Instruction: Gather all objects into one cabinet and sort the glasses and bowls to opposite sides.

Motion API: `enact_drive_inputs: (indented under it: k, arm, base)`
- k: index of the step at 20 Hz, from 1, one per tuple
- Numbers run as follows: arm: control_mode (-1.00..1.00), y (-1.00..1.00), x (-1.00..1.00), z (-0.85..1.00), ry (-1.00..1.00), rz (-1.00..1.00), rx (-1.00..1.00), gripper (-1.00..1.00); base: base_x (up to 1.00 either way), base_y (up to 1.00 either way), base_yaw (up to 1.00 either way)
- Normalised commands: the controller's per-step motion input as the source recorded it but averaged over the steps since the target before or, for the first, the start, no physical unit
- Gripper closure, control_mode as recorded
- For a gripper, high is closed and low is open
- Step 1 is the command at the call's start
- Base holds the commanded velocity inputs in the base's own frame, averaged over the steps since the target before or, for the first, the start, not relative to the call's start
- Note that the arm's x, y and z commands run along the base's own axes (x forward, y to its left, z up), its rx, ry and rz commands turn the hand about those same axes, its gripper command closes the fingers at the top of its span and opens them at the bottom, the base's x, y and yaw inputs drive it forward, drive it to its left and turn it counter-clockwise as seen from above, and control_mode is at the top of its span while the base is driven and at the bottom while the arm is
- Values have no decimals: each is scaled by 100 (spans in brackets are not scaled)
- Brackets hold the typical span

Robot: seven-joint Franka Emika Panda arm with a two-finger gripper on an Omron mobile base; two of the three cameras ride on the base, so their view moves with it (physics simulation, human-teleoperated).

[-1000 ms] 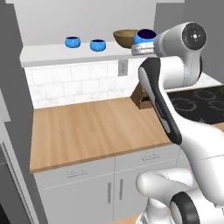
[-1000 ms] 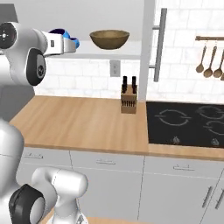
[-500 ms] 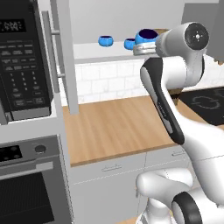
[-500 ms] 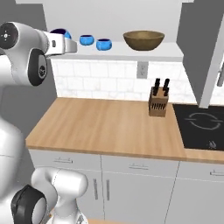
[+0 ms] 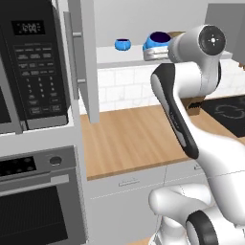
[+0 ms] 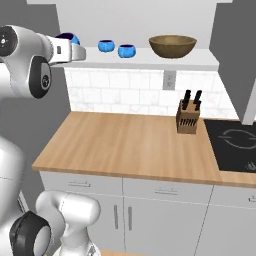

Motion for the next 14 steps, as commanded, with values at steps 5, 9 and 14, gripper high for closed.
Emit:
enact_drive_inputs:
  k: [5,9,14]
  arm:
    - [100,0,0,0,0,0,0,100]
    - [100,0,0,0,0,0,0,100]
    - [100,0,0,0,0,0,0,100]
  base:
    - [0,0,0]
    - [0,0,0]
    - [0,0,0]
